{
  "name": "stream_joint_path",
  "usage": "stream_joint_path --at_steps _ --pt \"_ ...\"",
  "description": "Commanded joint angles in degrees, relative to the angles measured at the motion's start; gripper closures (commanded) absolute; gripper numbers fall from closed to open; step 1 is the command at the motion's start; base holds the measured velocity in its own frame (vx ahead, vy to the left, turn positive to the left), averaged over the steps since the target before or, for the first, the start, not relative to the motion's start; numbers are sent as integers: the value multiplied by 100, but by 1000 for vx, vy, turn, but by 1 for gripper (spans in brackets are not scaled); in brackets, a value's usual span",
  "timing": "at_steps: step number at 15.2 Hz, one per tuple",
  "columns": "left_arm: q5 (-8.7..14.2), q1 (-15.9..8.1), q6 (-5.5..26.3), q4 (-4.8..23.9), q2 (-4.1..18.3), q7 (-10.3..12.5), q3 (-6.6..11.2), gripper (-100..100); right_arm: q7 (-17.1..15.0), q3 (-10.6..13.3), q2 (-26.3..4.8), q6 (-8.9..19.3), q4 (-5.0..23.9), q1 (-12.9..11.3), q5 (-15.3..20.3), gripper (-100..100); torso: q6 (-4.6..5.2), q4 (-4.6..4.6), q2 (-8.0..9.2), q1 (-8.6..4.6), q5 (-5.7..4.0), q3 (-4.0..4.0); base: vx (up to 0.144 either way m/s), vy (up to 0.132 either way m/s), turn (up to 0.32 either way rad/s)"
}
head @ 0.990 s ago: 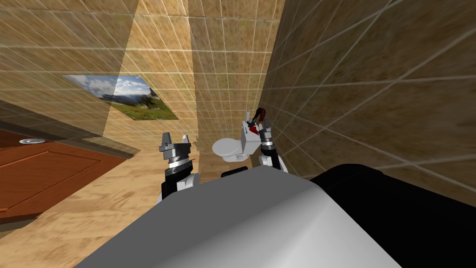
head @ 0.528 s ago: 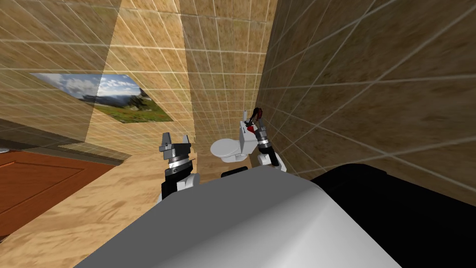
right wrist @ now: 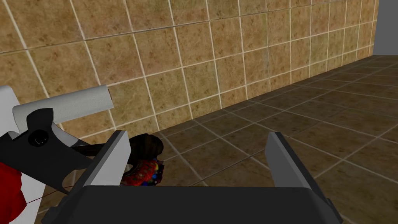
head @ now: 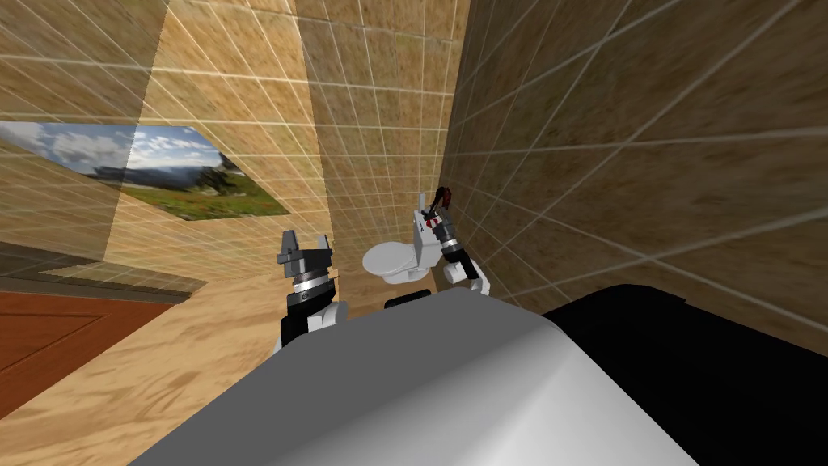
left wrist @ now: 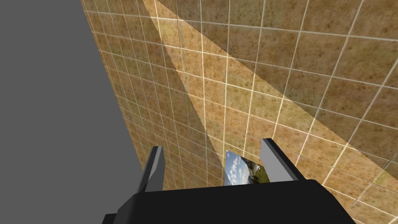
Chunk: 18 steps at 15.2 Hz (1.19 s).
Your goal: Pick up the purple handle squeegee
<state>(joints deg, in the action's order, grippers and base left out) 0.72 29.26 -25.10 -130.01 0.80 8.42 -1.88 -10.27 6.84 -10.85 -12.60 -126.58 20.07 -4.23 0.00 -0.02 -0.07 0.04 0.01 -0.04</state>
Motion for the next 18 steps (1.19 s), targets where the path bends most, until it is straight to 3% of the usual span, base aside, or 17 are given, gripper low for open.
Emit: stream_joint_path --at_steps 1,2,4,5,7,8,10,11,13,14,16,17,18 --pt "0 0 0 0 0 0 0 0 -247 78 -41 250 115 -138 -111 -100 0 0 0 0 0 0 10 9 -104" --pt "0 0 0 0 0 0 0 0 -404 189 -95 419 221 -322 -277 -100 0 0 0 -1 0 0 15 10 -161" --pt "0 0 0 0 0 0 0 0 -534 189 -95 546 221 -322 -277 -100 0 -1 -3 1 0 -2 16 13 -76" --pt "0 0 0 0 0 0 0 0 -713 300 -146 766 335 -516 -452 -100 -1 -1 -2 1 0 -1 14 8 -101" --pt "0 0 0 0 0 0 0 0 -833 300 -146 859 335 -516 -452 -100 0 -1 -2 0 0 -1 11 9 -76" --pt "0 0 0 0 0 0 0 0 -1028 411 -196 1090 454 -718 -637 -100 0 0 0 -1 0 0 11 8 -95" --pt "0 0 0 0 0 0 0 0 -1144 411 -196 1187 454 -718 -637 -100 0 0 -1 -1 0 -1 12 10 -83" --pt "0 0 0 0 0 0 0 0 -1360 520 -243 1394 580 -926 -829 -100 -1 0 0 -1 0 0 15 7 -106" --pt "0 0 0 0 0 0 0 0 -1465 520 -243 1529 580 -926 -829 -100 0 -1 -3 -1 0 -2 15 10 -71" --pt "0 0 0 0 0 0 0 0 -1668 627 -289 1740 711 -1140 -1029 -100 -1 -1 -2 0 0 -1 16 12 -103" --pt "0 0 0 0 0 0 0 0 -1793 627 -289 1883 711 -1140 -1029 -100 0 -1 -3 1 0 -2 14 14 -68" --pt "0 0 0 0 0 0 0 0 -1983 729 -334 2069 847 -1359 -1235 -100 -1 -1 -2 1 0 -1 13 10 -104" --pt "0 0 0 0 0 0 0 0 -2081 729 -334 2178 847 -1359 -1235 -100 0 -1 -1 0 0 -1 14 13 -109"
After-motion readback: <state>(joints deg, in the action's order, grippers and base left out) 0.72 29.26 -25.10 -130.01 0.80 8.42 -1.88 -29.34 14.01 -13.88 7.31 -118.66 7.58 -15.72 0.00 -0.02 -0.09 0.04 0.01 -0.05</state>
